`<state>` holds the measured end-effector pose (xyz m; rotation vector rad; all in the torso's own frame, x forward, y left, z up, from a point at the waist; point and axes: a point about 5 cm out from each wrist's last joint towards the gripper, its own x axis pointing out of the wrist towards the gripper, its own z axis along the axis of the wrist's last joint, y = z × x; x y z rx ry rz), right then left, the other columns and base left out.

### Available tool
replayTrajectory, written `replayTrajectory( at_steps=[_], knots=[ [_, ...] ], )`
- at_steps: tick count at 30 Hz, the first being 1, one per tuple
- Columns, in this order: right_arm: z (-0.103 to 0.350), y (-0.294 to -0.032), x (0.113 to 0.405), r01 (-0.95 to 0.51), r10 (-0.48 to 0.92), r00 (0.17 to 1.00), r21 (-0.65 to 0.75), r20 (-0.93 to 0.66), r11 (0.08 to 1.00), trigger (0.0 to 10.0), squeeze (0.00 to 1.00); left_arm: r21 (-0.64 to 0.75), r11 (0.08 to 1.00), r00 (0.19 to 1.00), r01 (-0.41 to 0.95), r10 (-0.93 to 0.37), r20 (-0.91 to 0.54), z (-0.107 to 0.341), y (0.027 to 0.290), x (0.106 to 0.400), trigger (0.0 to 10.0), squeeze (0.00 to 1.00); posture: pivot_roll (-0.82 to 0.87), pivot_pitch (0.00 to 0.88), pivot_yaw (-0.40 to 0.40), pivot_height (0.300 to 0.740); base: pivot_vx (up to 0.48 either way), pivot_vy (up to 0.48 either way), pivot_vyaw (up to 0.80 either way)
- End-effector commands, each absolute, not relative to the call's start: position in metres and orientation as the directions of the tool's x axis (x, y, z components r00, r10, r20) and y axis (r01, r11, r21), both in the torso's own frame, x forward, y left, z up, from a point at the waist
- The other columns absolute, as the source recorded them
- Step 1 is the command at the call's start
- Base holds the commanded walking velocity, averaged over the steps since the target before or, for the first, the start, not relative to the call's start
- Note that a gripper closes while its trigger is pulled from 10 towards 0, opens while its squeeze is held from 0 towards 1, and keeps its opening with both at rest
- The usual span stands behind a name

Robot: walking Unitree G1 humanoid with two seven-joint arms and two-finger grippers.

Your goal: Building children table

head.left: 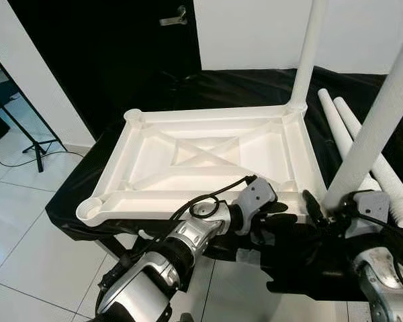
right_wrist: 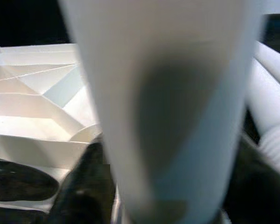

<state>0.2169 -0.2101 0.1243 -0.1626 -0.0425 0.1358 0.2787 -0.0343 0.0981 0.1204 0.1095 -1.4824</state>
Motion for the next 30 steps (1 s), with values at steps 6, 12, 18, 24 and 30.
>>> replayTrajectory(
  at_steps=[6, 12, 18, 24, 30],
  knots=[
    [0.112, -0.193, 0.211, -0.259, 0.256, 0.966, -0.098, -0.042, 0.961, 0.0, 0.00, -0.042, -0.150, -0.155, 0.988, -0.968, -0.197, 0.087, -0.034, 0.262, 10.0, 0.17, 0.02, 0.000, 0.087, 0.740, 0.000, 0.000, 0.00],
    [0.116, -0.197, 0.205, 0.002, 0.005, 0.997, -0.093, 0.077, 0.996, 0.0, 0.00, -0.037, -0.153, -0.157, 0.988, -0.968, -0.197, 0.088, -0.035, 0.263, 10.0, 0.17, 0.03, 0.000, 0.085, 0.740, 0.000, 0.000, 0.00],
    [0.117, -0.209, 0.198, 0.292, -0.287, 0.948, -0.012, 0.136, 0.956, 0.0, 0.00, -0.032, -0.141, -0.144, 0.990, -0.969, -0.199, 0.088, -0.033, 0.265, 10.0, 0.16, 0.04, 0.000, 0.084, 0.740, 0.000, 0.000, 0.00],
    [0.118, -0.206, 0.201, 0.253, -0.246, 0.960, -0.039, 0.136, 0.967, 10.0, 0.00, -0.030, -0.138, -0.141, 0.990, -0.970, -0.199, 0.088, -0.034, 0.264, 10.0, 0.00, 0.02, 0.000, 0.090, 0.740, 0.000, 0.000, 0.00],
    [0.123, -0.196, 0.207, 0.098, -0.077, 0.983, -0.120, 0.169, 0.988, 10.0, 1.00, -0.021, -0.141, -0.142, 0.990, -0.970, -0.197, 0.090, -0.038, 0.265, 10.0, 0.00, 0.01, 0.000, 0.093, 0.740, 0.000, 0.000, 0.00]
  ],
)
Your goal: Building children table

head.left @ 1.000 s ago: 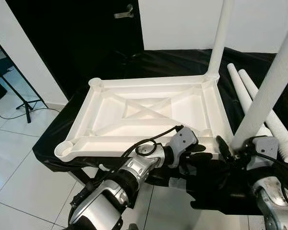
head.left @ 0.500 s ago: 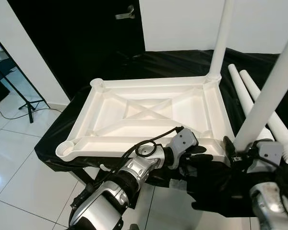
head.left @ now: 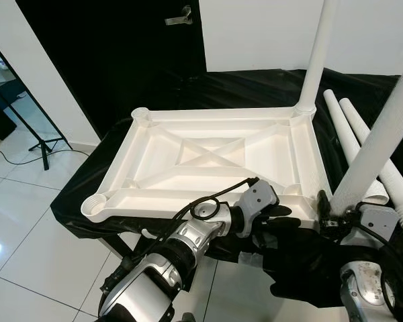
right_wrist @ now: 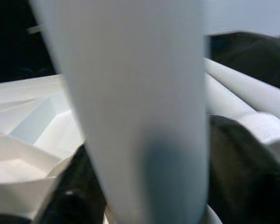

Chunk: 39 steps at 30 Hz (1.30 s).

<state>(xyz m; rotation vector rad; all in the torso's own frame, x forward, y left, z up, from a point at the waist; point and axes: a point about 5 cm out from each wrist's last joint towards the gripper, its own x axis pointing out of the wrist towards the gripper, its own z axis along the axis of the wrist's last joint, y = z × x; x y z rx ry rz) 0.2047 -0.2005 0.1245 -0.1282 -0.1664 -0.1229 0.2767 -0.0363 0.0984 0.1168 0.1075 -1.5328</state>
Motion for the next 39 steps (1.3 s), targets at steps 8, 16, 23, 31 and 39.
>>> replayTrajectory(
  at_steps=[8, 16, 23, 31, 39],
  knots=[
    [0.130, -0.204, 0.216, -0.152, 0.182, 0.978, -0.244, 0.106, 0.958, 10.0, 0.00, -0.023, -0.145, -0.147, 0.989, -0.970, -0.196, 0.090, -0.038, 0.265, 10.0, 0.00, 0.01, 0.000, 0.092, 0.740, 0.000, 0.000, 0.00],
    [0.119, -0.213, 0.209, -0.348, 0.339, 0.937, -0.239, -0.082, 0.906, 10.0, 0.00, -0.025, -0.136, -0.138, 0.990, -0.971, -0.193, 0.089, -0.037, 0.266, 10.0, 0.00, 0.01, 0.000, 0.084, 0.740, 0.000, 0.000, 0.00],
    [0.115, -0.214, 0.207, -0.352, 0.335, 0.936, -0.232, -0.110, 0.907, 10.0, 0.00, -0.027, -0.133, -0.135, 0.991, -0.972, -0.192, 0.089, -0.037, 0.266, 10.0, 0.00, 0.01, 0.000, 0.084, 0.740, 0.000, 0.000, 0.00],
    [0.104, -0.202, 0.200, -0.214, 0.208, 0.976, -0.098, -0.071, 0.972, 0.0, 0.00, -0.027, -0.138, -0.141, 0.990, -0.970, -0.196, 0.088, -0.037, 0.265, 10.0, 0.00, 0.01, 0.000, 0.088, 0.740, 0.000, 0.000, 0.00],
    [0.103, -0.196, 0.202, 0.082, -0.082, 0.996, -0.023, 0.025, 0.996, 0.0, 0.00, -0.021, -0.138, -0.139, 0.990, -0.969, -0.203, 0.088, -0.036, 0.266, 10.0, 0.00, 0.03, 0.000, 0.089, 0.740, 0.000, 0.000, 0.00]
  ],
)
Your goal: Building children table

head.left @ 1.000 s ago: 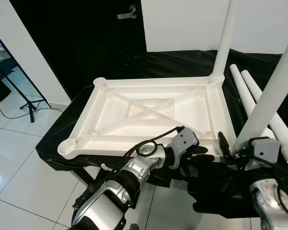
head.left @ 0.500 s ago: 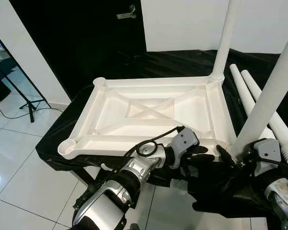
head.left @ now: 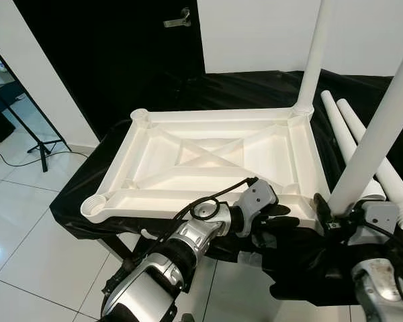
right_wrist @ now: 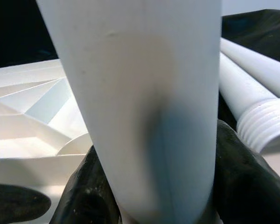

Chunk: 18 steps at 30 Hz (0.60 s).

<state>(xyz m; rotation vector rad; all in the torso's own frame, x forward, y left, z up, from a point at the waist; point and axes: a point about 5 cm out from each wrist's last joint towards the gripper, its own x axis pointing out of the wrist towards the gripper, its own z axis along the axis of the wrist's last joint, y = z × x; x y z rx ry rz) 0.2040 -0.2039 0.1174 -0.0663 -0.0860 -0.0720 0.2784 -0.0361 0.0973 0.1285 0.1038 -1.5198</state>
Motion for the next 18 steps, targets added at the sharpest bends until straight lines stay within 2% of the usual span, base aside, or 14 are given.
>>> replayTrajectory(
  at_steps=[1, 4, 5, 6, 7, 11, 12, 13, 14, 16, 18],
  knots=[
    [0.103, -0.196, 0.202, 0.082, -0.082, 0.996, -0.023, 0.025, 0.996, 0.0, 0.00, -0.021, -0.138, -0.139, 0.990, -0.969, -0.203, 0.088, -0.036, 0.266, 10.0, 0.00, 0.03, 0.000, 0.089, 0.740, 0.000, 0.000, 0.00],
    [0.103, -0.199, 0.204, 0.118, -0.118, 0.993, -0.018, 0.023, 0.993, 0.0, 0.00, -0.020, -0.135, -0.136, 0.991, -0.969, -0.205, 0.088, -0.034, 0.267, 10.0, 0.00, 0.03, 0.000, 0.090, 0.740, 0.000, 0.000, 0.00],
    [0.103, -0.200, 0.205, 0.130, -0.130, 0.991, -0.018, 0.020, 0.991, 2.8, 0.00, -0.019, -0.133, -0.134, 0.991, -0.969, -0.206, 0.088, -0.034, 0.267, 10.0, 0.00, 0.03, 0.000, 0.090, 0.740, 0.000, 0.000, 0.00],
    [0.104, -0.199, 0.207, 0.115, -0.114, 0.993, -0.041, 0.021, 0.993, 10.0, 0.00, -0.019, -0.132, -0.133, 0.991, -0.969, -0.208, 0.088, -0.033, 0.267, 10.0, 0.00, 0.02, 0.000, 0.091, 0.740, 0.000, 0.000, 0.00],
    [0.105, -0.198, 0.207, 0.085, -0.083, 0.996, -0.052, 0.030, 0.995, 10.0, 1.00, -0.019, -0.133, -0.134, 0.991, -0.969, -0.207, 0.088, -0.034, 0.267, 10.0, 0.00, 0.02, 0.000, 0.090, 0.740, 0.000, 0.000, 0.00],
    [0.110, -0.199, 0.208, 0.039, -0.035, 0.998, -0.083, 0.045, 0.996, 10.0, 1.00, -0.019, -0.134, -0.135, 0.991, -0.969, -0.205, 0.088, -0.035, 0.266, 10.0, 0.00, 0.02, 0.000, 0.090, 0.740, 0.000, 0.000, 0.00],
    [0.113, -0.203, 0.209, 0.009, -0.003, 0.999, -0.125, 0.049, 0.992, 10.0, 0.93, -0.020, -0.135, -0.136, 0.991, -0.970, -0.203, 0.088, -0.036, 0.266, 10.0, 0.00, 0.01, 0.000, 0.090, 0.740, 0.000, 0.000, 0.00],
    [0.113, -0.203, 0.209, 0.009, -0.003, 0.999, -0.125, 0.049, 0.992, 10.0, 0.93, -0.020, -0.135, -0.136, 0.991, -0.970, -0.203, 0.088, -0.036, 0.266, 10.0, 0.00, 0.01, 0.000, 0.090, 0.740, 0.000, 0.000, 0.00],
    [0.117, -0.206, 0.210, -0.027, 0.036, 0.998, -0.166, 0.053, 0.986, 10.0, 0.00, -0.020, -0.137, -0.138, 0.990, -0.970, -0.201, 0.088, -0.037, 0.266, 10.0, 0.00, 0.01, 0.000, 0.090, 0.740, 0.000, 0.000, 0.00],
    [0.119, -0.209, 0.210, -0.051, 0.062, 0.997, -0.192, 0.054, 0.980, 10.0, 0.00, -0.020, -0.138, -0.139, 0.990, -0.970, -0.200, 0.088, -0.037, 0.266, 10.0, 0.00, 0.01, 0.000, 0.090, 0.740, 0.000, 0.000, 0.00],
    [0.125, -0.213, 0.210, -0.136, 0.154, 0.987, -0.246, 0.054, 0.960, 10.0, 0.00, -0.021, -0.139, -0.140, 0.990, -0.970, -0.199, 0.088, -0.038, 0.265, 10.0, 0.00, 0.00, 0.000, 0.091, 0.740, 0.000, 0.000, 0.00]
  ],
)
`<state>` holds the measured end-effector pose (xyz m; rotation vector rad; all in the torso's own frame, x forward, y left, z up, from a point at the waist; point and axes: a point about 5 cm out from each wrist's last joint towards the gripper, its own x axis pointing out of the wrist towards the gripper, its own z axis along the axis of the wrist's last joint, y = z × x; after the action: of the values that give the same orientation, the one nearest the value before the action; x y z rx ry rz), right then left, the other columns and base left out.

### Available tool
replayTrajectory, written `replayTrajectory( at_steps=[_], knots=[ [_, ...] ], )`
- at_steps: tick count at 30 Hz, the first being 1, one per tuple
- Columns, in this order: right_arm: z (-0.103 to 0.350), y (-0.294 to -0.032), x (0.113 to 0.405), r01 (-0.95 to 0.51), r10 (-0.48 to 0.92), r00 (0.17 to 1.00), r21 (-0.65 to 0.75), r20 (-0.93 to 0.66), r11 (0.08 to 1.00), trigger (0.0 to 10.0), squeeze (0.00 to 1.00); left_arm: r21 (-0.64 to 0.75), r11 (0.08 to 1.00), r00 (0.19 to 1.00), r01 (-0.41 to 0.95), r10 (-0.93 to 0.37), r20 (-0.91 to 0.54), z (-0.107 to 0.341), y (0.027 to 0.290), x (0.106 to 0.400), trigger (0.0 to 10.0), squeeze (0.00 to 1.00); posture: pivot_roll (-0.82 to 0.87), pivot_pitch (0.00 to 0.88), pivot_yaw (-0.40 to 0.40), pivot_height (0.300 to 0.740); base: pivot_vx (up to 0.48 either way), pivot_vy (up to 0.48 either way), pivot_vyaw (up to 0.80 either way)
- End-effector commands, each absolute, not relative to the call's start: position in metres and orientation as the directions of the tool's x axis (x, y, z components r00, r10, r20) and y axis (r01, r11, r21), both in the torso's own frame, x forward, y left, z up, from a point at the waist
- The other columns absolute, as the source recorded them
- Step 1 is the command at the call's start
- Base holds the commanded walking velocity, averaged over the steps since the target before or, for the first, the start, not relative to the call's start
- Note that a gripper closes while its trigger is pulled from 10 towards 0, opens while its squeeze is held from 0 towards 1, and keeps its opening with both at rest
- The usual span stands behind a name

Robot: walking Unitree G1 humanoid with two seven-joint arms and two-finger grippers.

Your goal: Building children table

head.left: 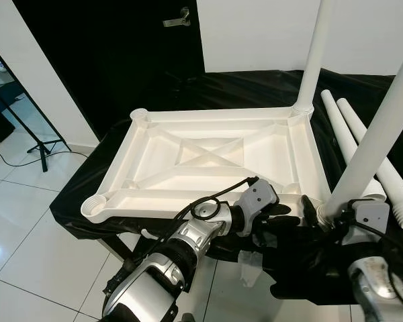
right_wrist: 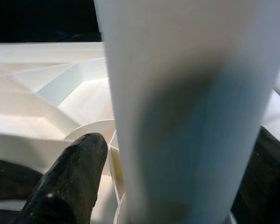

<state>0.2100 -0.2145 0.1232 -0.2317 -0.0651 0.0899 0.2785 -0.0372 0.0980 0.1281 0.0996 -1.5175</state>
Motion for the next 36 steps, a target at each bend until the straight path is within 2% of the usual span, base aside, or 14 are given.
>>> replayTrajectory(
  at_steps=[1, 6, 7, 9, 10, 18, 19, 20, 22, 29, 30, 34, 35, 36],
  knots=[
    [0.127, -0.213, 0.210, -0.165, 0.184, 0.982, -0.258, 0.050, 0.952, 10.0, 0.00, -0.021, -0.139, -0.140, 0.990, -0.970, -0.199, 0.088, -0.038, 0.265, 10.0, 0.00, 0.00, 0.000, 0.091, 0.740, 0.000, 0.000, 0.00],
    [0.128, -0.214, 0.209, -0.247, 0.263, 0.965, -0.289, 0.017, 0.925, 10.0, 0.00, -0.021, -0.140, -0.141, 0.990, -0.970, -0.198, 0.088, -0.038, 0.265, 10.0, 0.00, 0.01, 0.000, 0.091, 0.740, 0.000, 0.000, 0.00],
    [0.126, -0.214, 0.207, -0.298, 0.308, 0.951, -0.298, -0.014, 0.907, 3.7, 0.00, -0.020, -0.139, -0.140, 0.990, -0.970, -0.198, 0.089, -0.038, 0.266, 10.0, 0.00, 0.01, 0.000, 0.090, 0.740, 0.000, 0.000, 0.00],
    [0.126, -0.214, 0.207, -0.298, 0.308, 0.951, -0.298, -0.014, 0.907, 3.7, 0.00, -0.020, -0.139, -0.140, 0.990, -0.970, -0.198, 0.089, -0.038, 0.266, 10.0, 0.00, 0.01, 0.000, 0.090, 0.740, 0.000, 0.000, 0.00],
    [0.125, -0.215, 0.206, -0.341, 0.344, 0.938, -0.301, -0.045, 0.890, 0.0, 0.00, -0.020, -0.137, -0.138, 0.990, -0.970, -0.198, 0.089, -0.038, 0.266, 10.0, 0.00, 0.01, 0.000, 0.090, 0.740, 0.000, 0.000, 0.00],
    [0.116, -0.219, 0.203, -0.362, 0.340, 0.932, -0.291, -0.126, 0.885, 0.0, 0.00, -0.020, -0.133, -0.134, 0.991, -0.970, -0.200, 0.088, -0.036, 0.267, 10.0, 0.00, 0.01, 0.000, 0.092, 0.740, 0.000, 0.000, 0.00],
    [0.109, -0.217, 0.204, -0.268, 0.245, 0.963, -0.267, -0.117, 0.926, 0.0, 0.00, -0.020, -0.132, -0.133, 0.991, -0.971, -0.200, 0.088, -0.036, 0.267, 10.0, 0.00, 0.01, 0.000, 0.090, 0.740, 0.000, 0.000, 0.00],
    [0.109, -0.217, 0.204, -0.268, 0.245, 0.963, -0.267, -0.117, 0.926, 0.0, 0.00, -0.020, -0.132, -0.133, 0.991, -0.971, -0.200, 0.088, -0.036, 0.267, 10.0, 0.00, 0.01, 0.000, 0.090, 0.740, 0.000, 0.000, 0.00],
    [0.100, -0.209, 0.205, -0.113, 0.096, 0.992, -0.226, -0.081, 0.968, 0.0, 0.00, -0.019, -0.130, -0.132, 0.991, -0.971, -0.197, 0.089, -0.037, 0.267, 10.0, 0.00, 0.01, 0.000, 0.091, 0.740, 0.000, 0.000, 0.00],
    [0.100, -0.202, 0.211, 0.086, -0.083, 0.996, -0.207, 0.019, 0.975, 0.0, 0.00, -0.015, -0.128, -0.128, 0.992, -0.972, -0.199, 0.089, -0.036, 0.267, 10.0, 0.00, 0.02, 0.000, 0.094, 0.740, 0.000, 0.000, 0.00],
    [0.099, -0.206, 0.213, 0.098, -0.097, 0.995, -0.204, 0.014, 0.974, 10.0, 0.00, -0.016, -0.128, -0.128, 0.992, -0.971, -0.202, 0.088, -0.036, 0.267, 10.0, 0.00, 0.02, 0.000, 0.095, 0.740, 0.000, 0.000, 0.00],
    [0.102, -0.213, 0.217, 0.138, -0.139, 0.990, -0.191, 0.008, 0.972, 10.0, 0.00, -0.019, -0.128, -0.129, 0.992, -0.970, -0.206, 0.086, -0.035, 0.267, 10.0, 0.00, 0.02, 0.000, 0.093, 0.740, 0.000, 0.000, 0.00],
    [0.105, -0.213, 0.218, 0.143, -0.142, 0.990, -0.187, 0.021, 0.972, 10.0, 1.00, -0.025, -0.129, -0.131, 0.991, -0.971, -0.199, 0.086, -0.035, 0.266, 10.0, 0.58, 0.02, 0.000, 0.092, 0.740, 0.000, 0.000, 0.00],
    [0.105, -0.213, 0.218, 0.143, -0.142, 0.990, -0.187, 0.021, 0.972, 10.0, 1.00, -0.025, -0.129, -0.131, 0.991, -0.971, -0.199, 0.086, -0.035, 0.266, 10.0, 0.58, 0.02, 0.000, 0.092, 0.740, 0.000, 0.000, 0.00]
  ],
)
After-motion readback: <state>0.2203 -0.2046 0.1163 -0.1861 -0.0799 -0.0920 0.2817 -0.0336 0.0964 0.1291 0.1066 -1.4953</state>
